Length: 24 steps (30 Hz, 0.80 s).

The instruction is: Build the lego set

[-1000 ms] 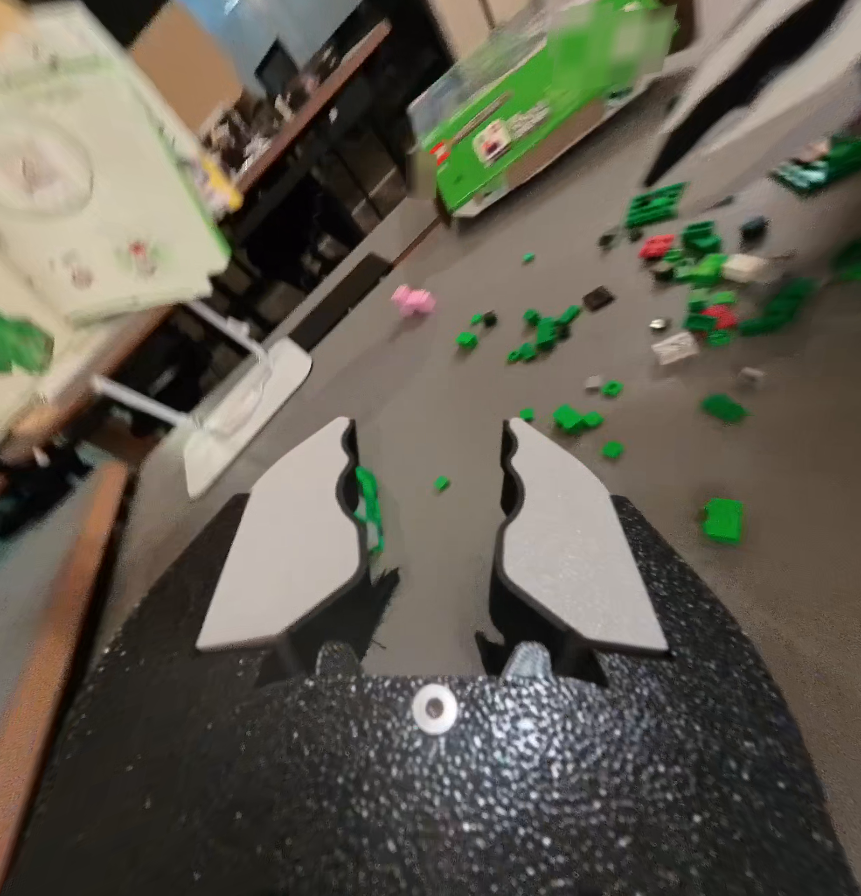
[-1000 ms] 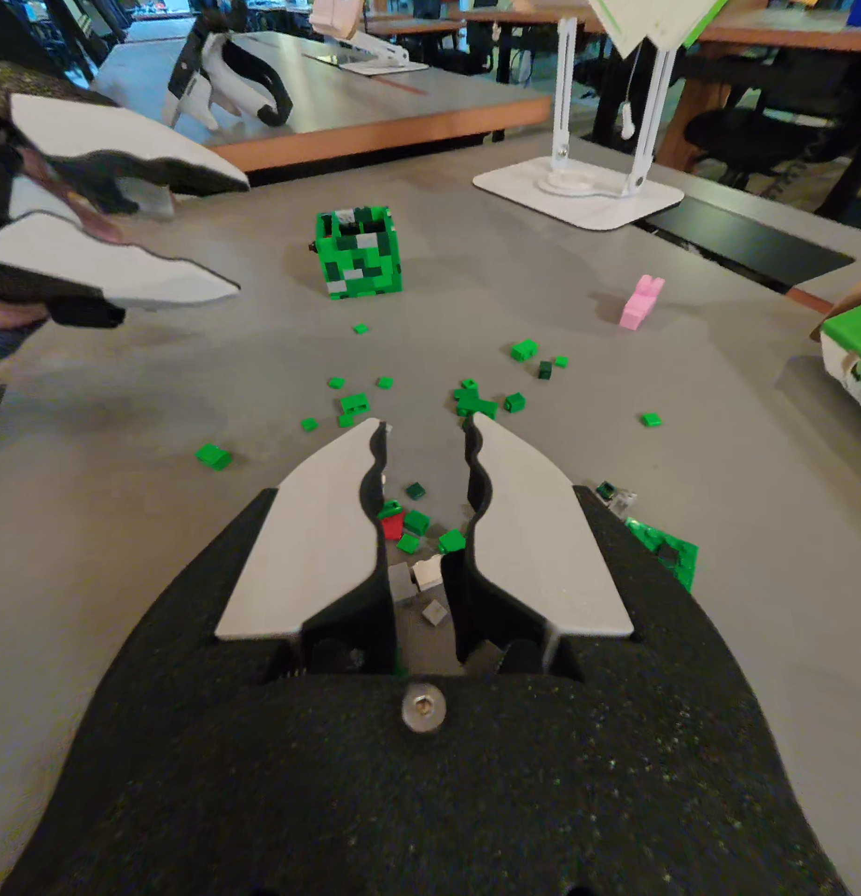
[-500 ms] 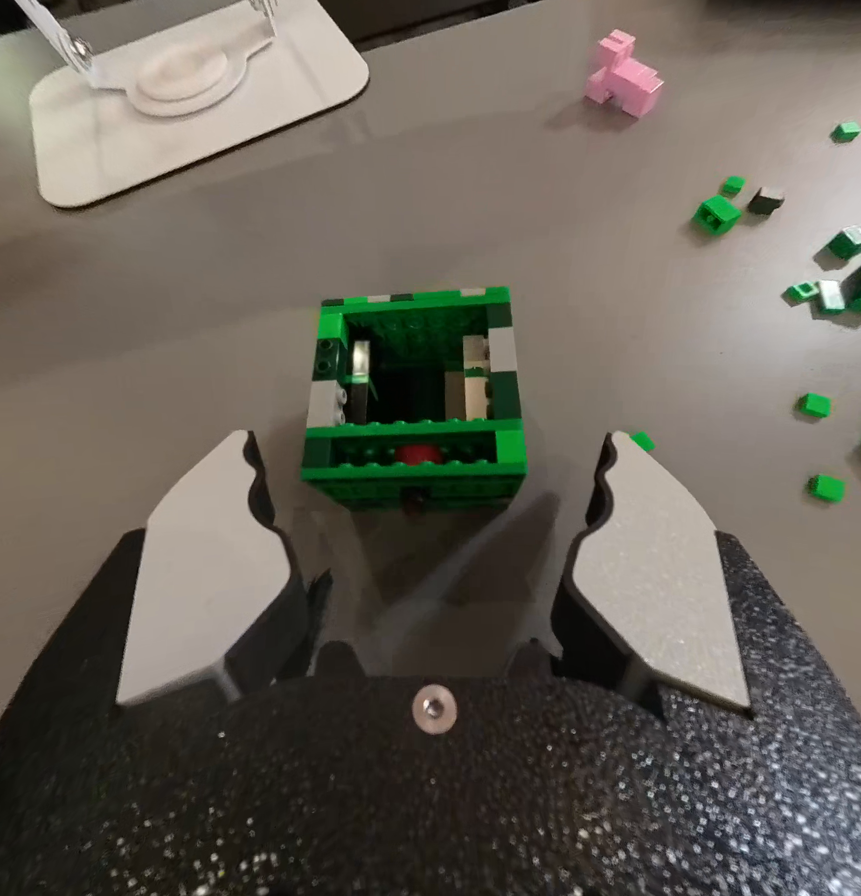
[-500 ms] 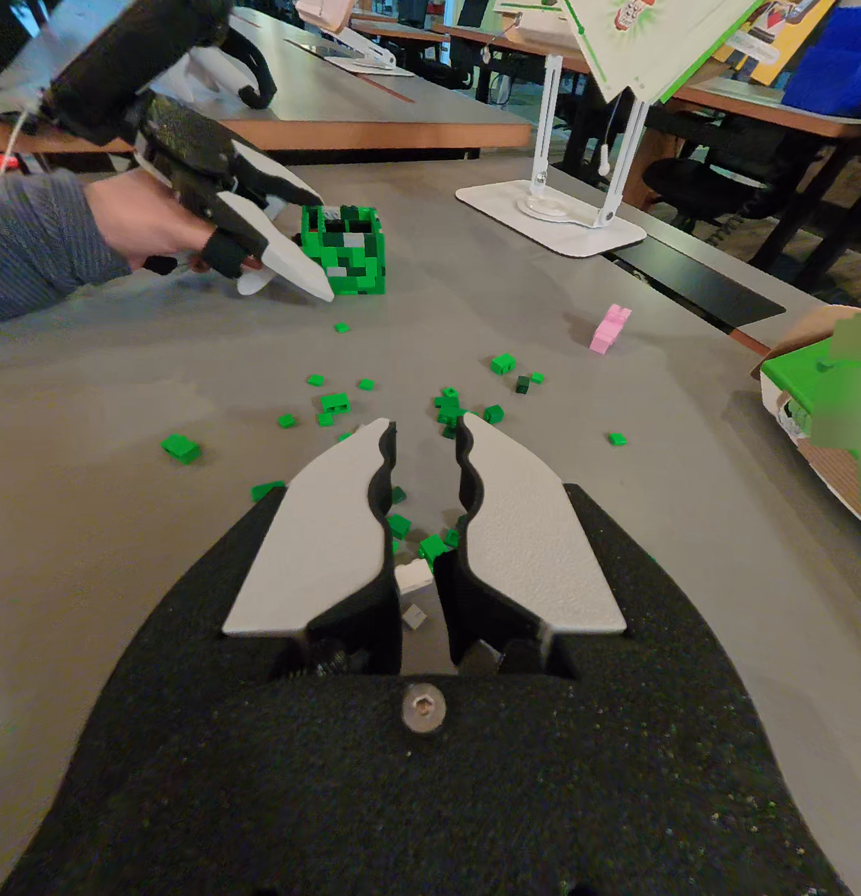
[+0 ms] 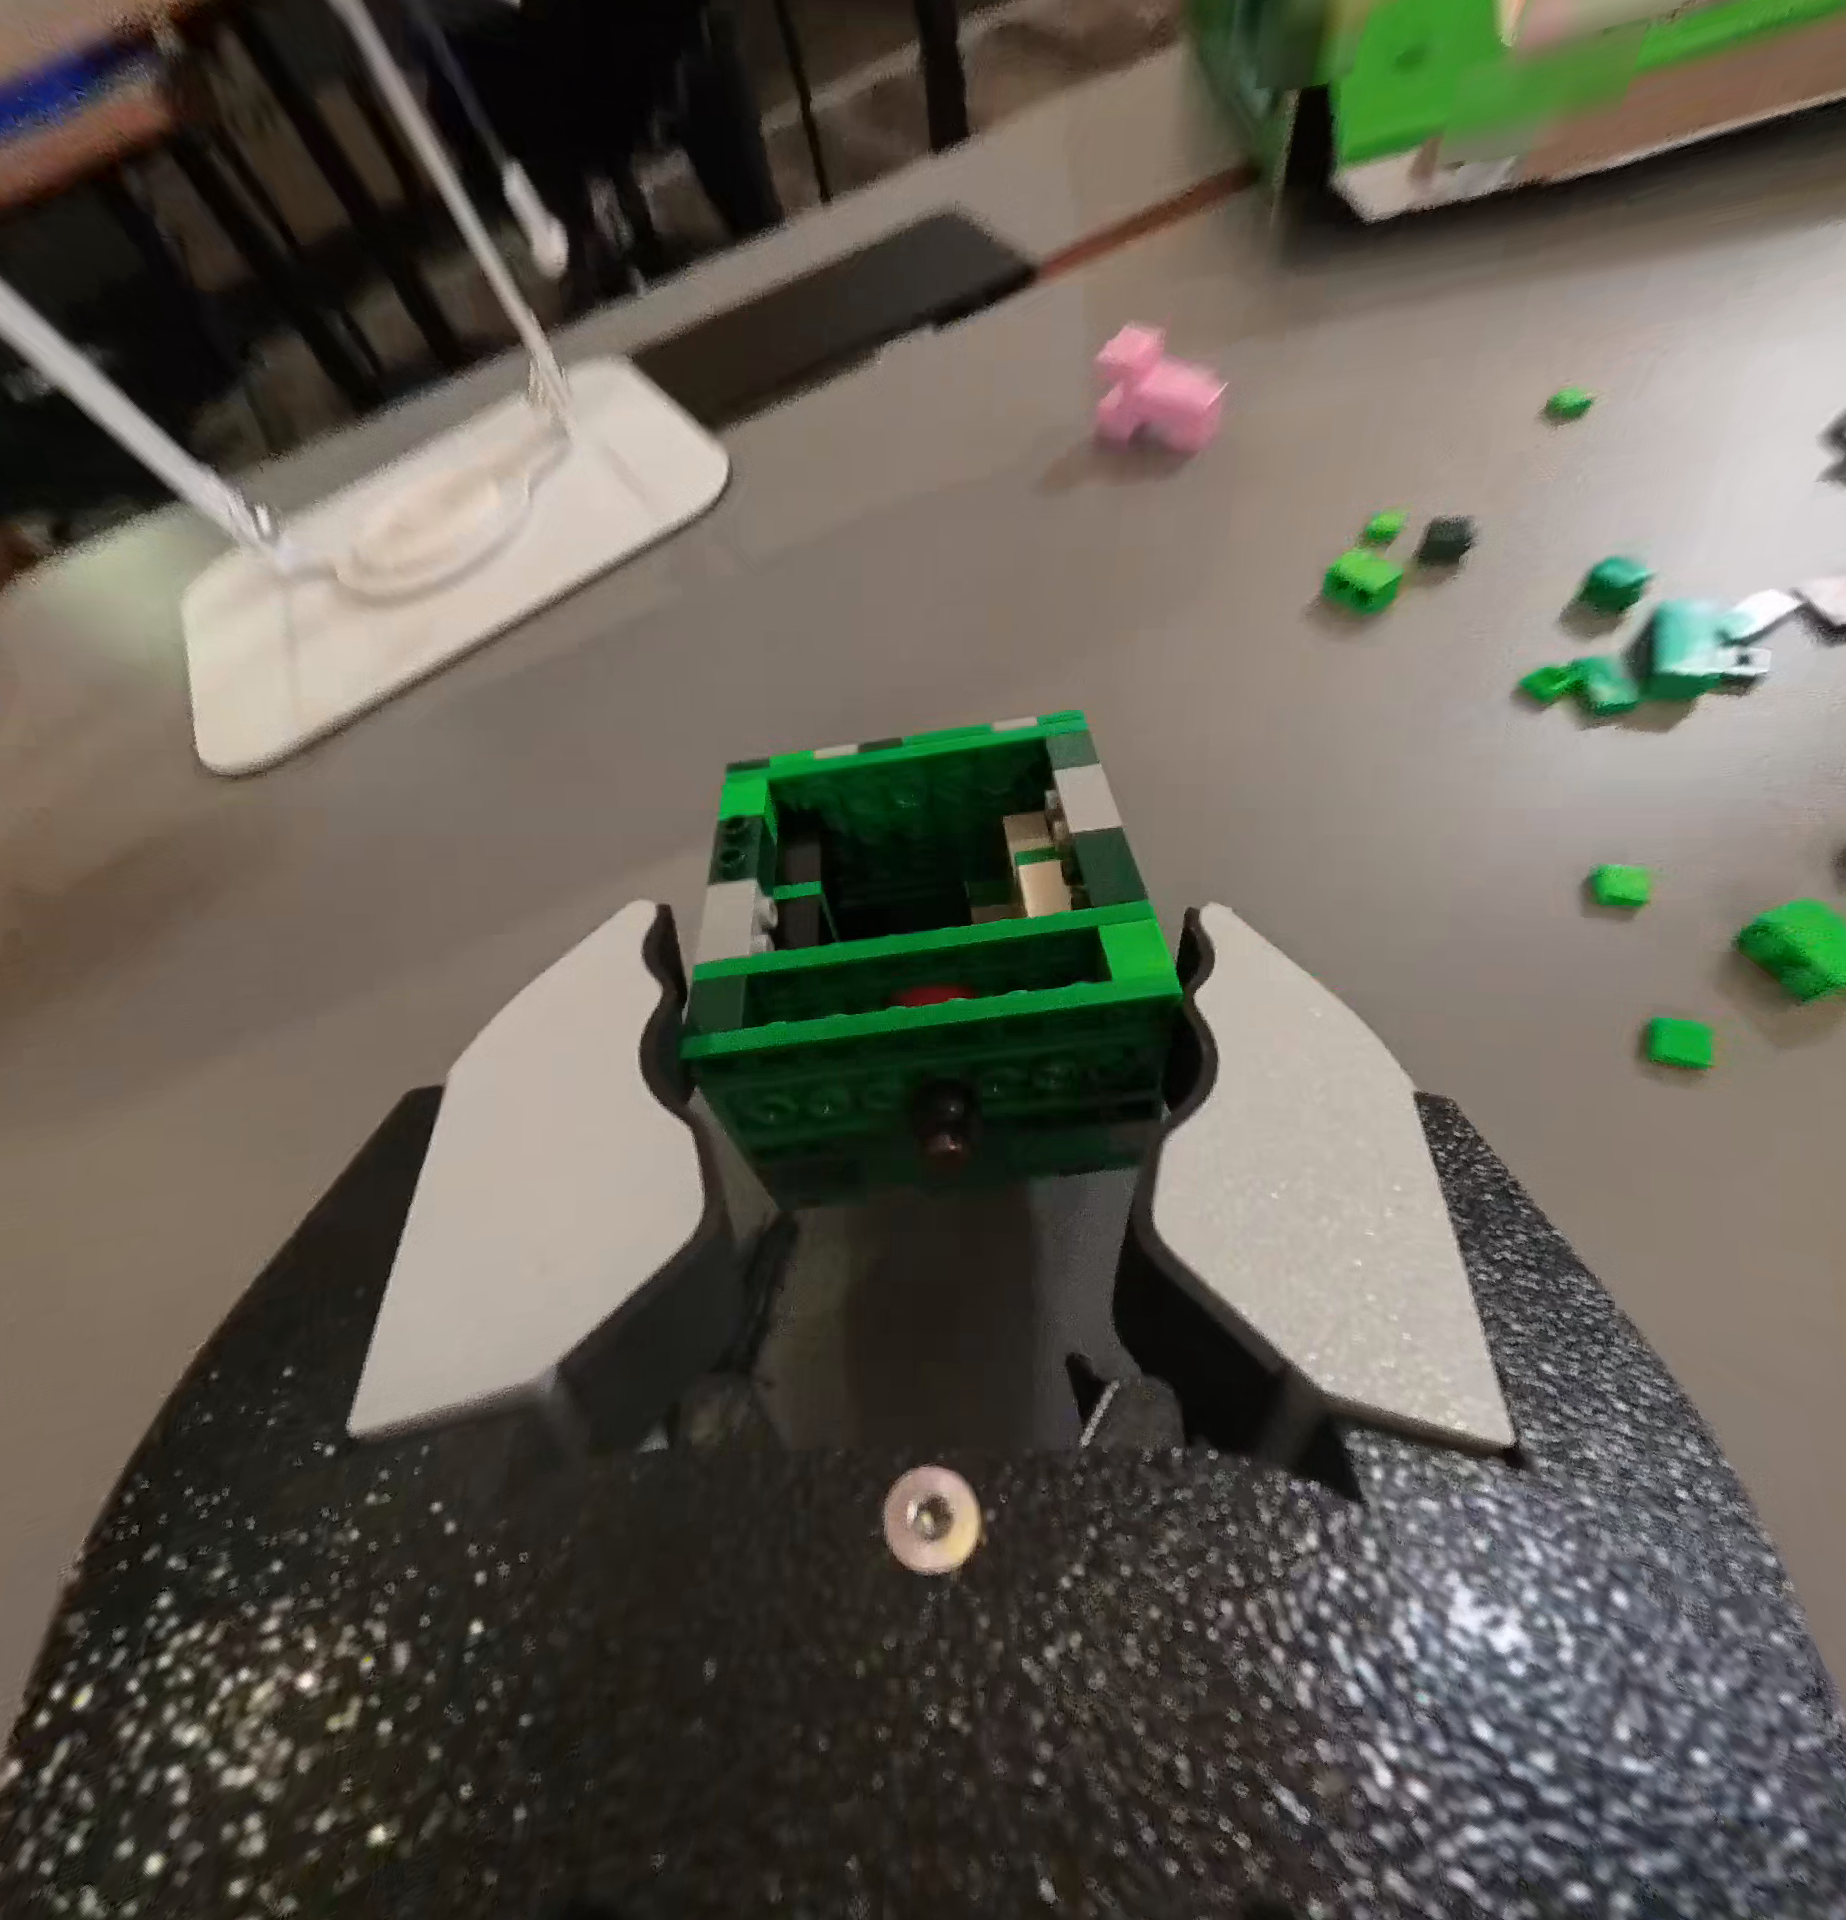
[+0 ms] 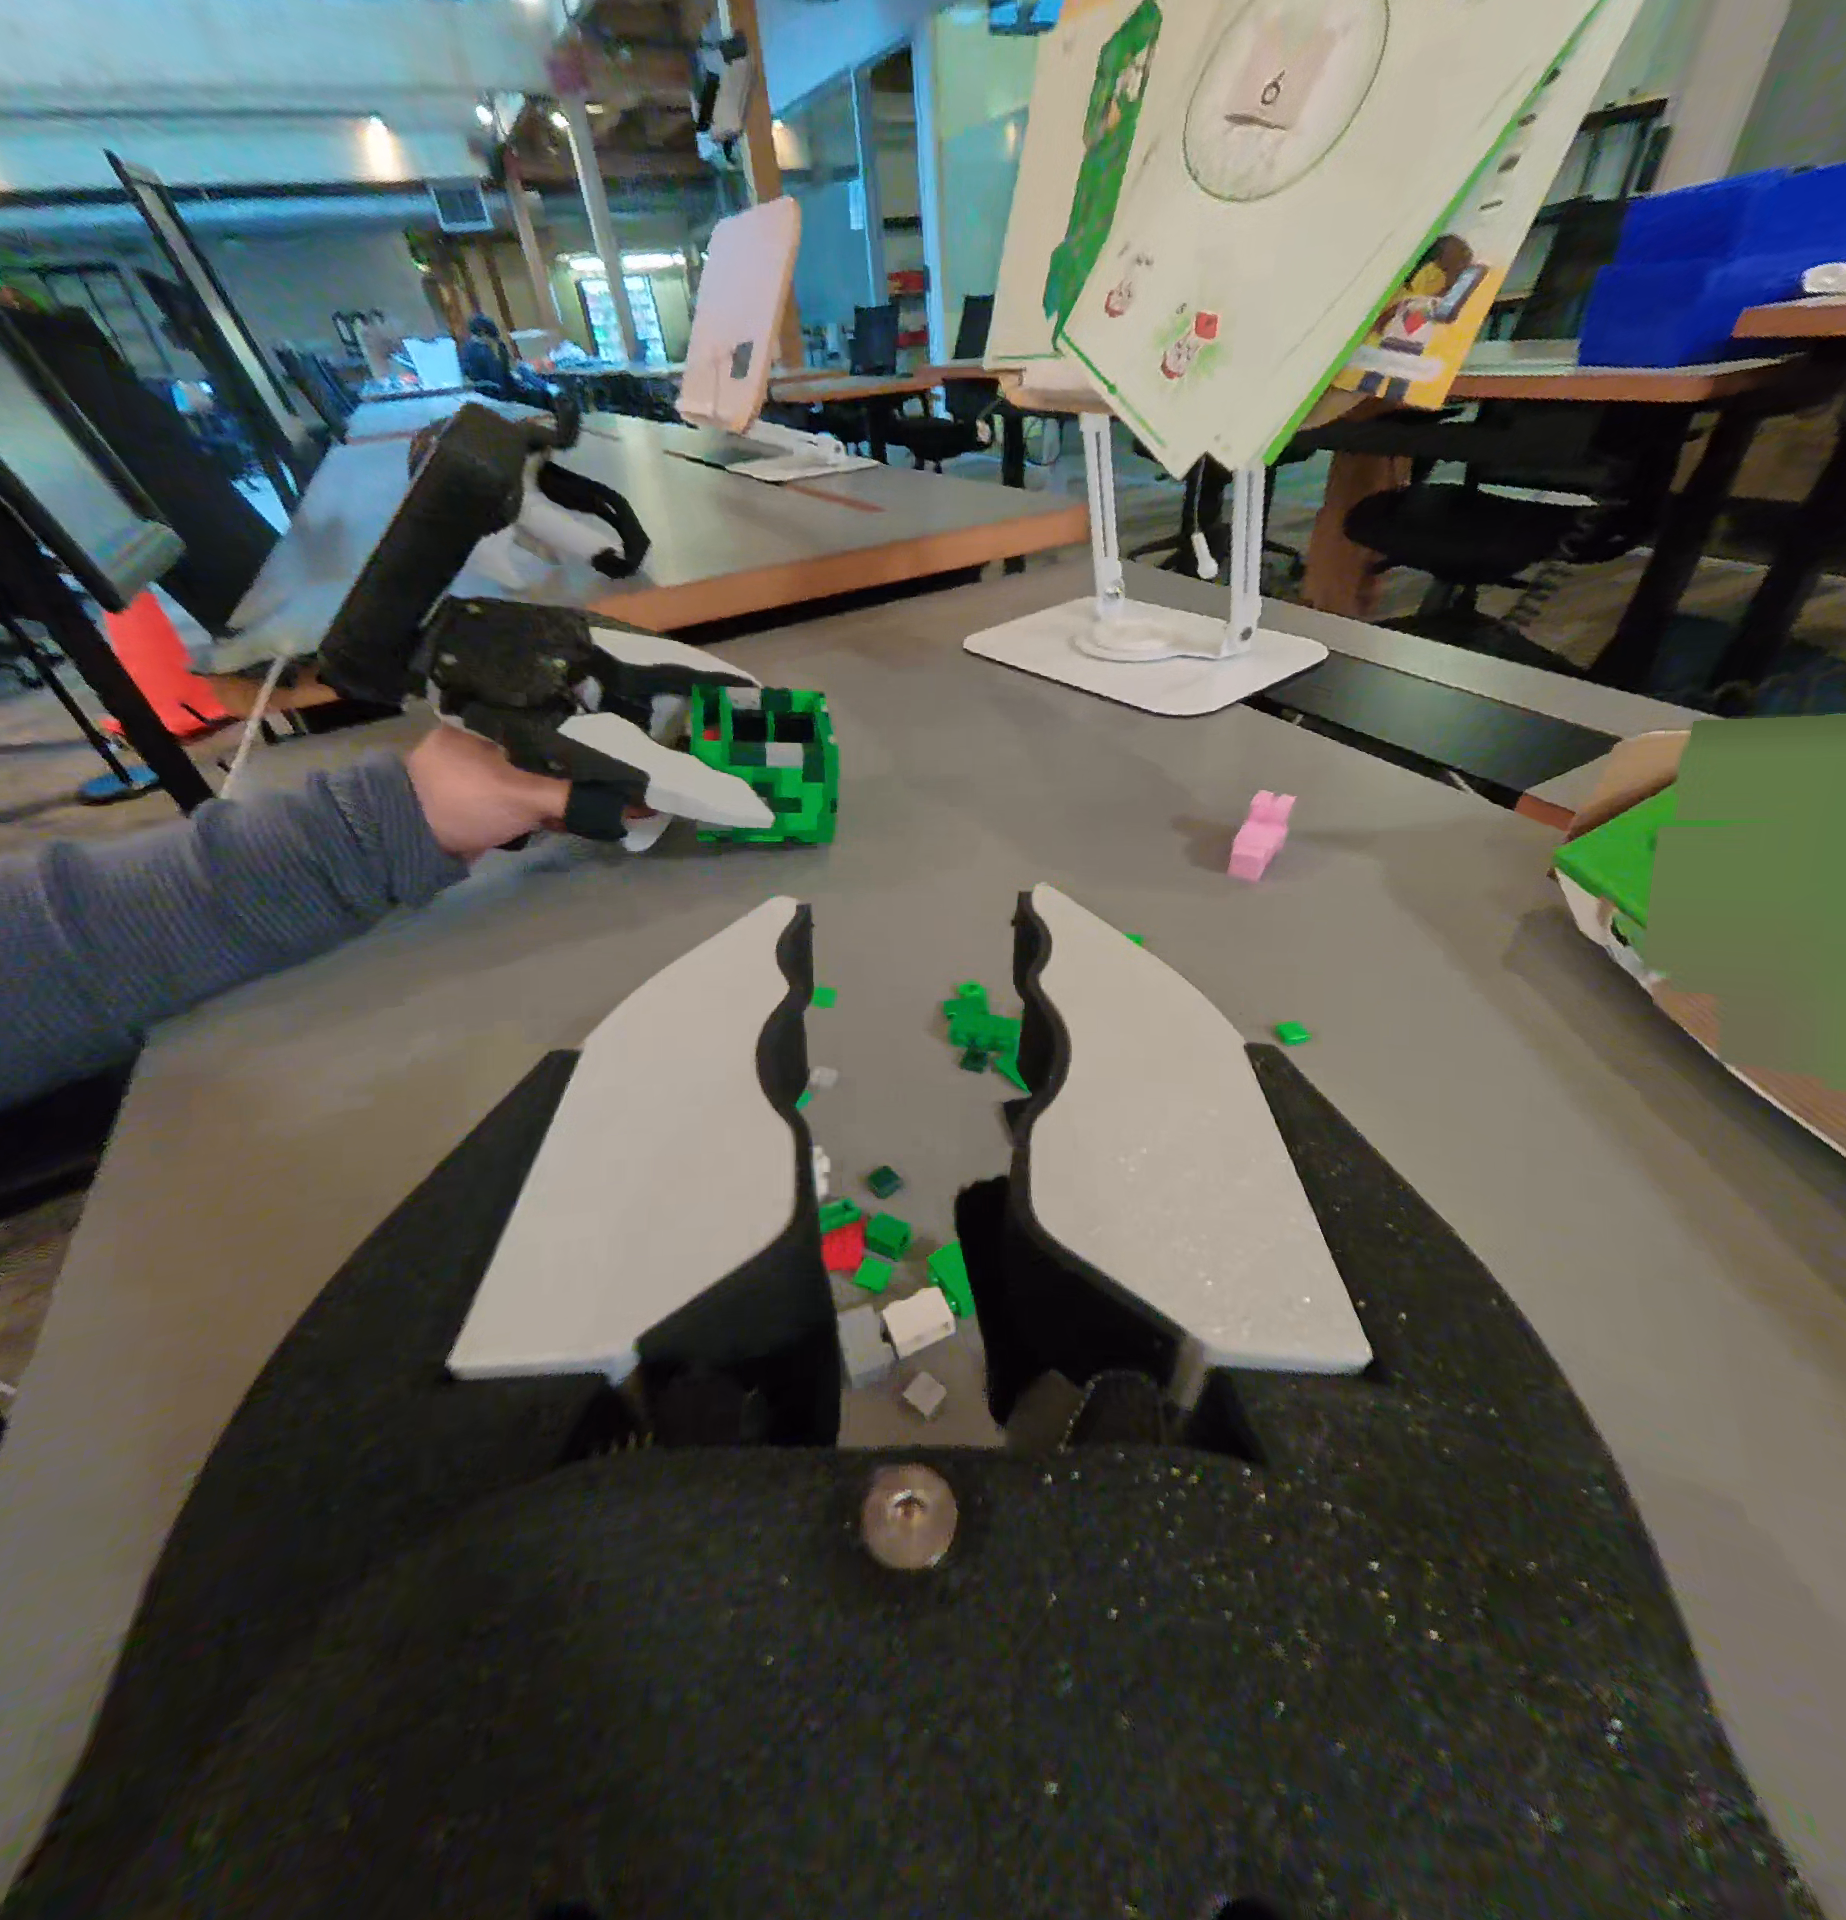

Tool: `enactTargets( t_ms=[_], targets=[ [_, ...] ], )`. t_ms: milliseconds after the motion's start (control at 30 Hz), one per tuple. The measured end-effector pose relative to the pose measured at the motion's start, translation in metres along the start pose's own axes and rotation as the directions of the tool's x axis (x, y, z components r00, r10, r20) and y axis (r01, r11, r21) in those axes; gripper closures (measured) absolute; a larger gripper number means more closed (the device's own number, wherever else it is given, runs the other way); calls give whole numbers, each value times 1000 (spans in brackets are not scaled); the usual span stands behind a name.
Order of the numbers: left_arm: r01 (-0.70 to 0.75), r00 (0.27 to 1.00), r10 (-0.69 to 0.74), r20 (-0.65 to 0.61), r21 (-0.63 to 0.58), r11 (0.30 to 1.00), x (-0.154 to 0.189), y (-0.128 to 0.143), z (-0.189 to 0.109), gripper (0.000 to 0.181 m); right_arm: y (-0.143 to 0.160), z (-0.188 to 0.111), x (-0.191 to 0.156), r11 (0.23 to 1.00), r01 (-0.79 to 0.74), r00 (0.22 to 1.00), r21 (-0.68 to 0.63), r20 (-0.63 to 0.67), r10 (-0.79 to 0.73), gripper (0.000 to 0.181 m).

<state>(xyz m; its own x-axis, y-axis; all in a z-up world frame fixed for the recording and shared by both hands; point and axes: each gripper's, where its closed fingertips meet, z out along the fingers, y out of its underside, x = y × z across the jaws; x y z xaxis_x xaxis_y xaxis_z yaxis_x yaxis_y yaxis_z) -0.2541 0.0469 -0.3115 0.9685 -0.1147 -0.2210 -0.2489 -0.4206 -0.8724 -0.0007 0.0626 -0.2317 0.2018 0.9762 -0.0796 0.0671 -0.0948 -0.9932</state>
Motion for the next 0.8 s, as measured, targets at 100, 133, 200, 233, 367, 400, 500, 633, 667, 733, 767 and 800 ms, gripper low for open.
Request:
enactTargets(
  t_ms=[100,133,200,233,367,400,500,633,667,733,767,800],
  targets=[
    [-67,997,72,-38,126,990,22,-26,-10,92,-5,1,-12,999,19,999,32,48,-21,142],
    [-85,993,98,-65,169,982,33,-34,-13,92,-8,1,-18,998,46,996,53,69,-49,141],
    [-102,983,138,-124,258,961,57,-50,-22,92,-14,0,-29,987,125,987,104,91,-134,138],
    [-110,972,167,-163,309,945,72,-59,-27,92,-16,-1,-33,976,174,980,127,75,-185,137],
    [-142,927,285,-245,473,870,122,-87,-46,92,-22,-3,-32,925,354,935,139,-54,-350,136],
    [-149,918,310,-248,508,848,131,-92,-50,92,-23,-3,-33,917,373,928,142,-61,-368,138],
    [-156,889,377,-260,601,784,153,-103,-64,92,-24,-4,-38,905,396,918,157,-58,-392,147],
    [-135,865,407,-295,643,754,168,-106,-73,92,-26,-6,-41,891,422,907,170,-62,-417,157],
    [-124,862,403,-307,643,755,170,-106,-73,92,-27,-6,-42,890,423,906,171,-61,-419,158],
    [-118,853,408,-325,641,759,173,-105,-73,92,-26,-5,-43,891,420,907,170,-55,-417,158],
    [-117,850,411,-329,643,757,174,-105,-74,92,-26,-5,-43,892,419,908,170,-55,-416,158],
    [-113,848,412,-332,647,754,175,-105,-75,92,-26,-5,-44,892,420,907,170,-53,-417,158]
  ],
)
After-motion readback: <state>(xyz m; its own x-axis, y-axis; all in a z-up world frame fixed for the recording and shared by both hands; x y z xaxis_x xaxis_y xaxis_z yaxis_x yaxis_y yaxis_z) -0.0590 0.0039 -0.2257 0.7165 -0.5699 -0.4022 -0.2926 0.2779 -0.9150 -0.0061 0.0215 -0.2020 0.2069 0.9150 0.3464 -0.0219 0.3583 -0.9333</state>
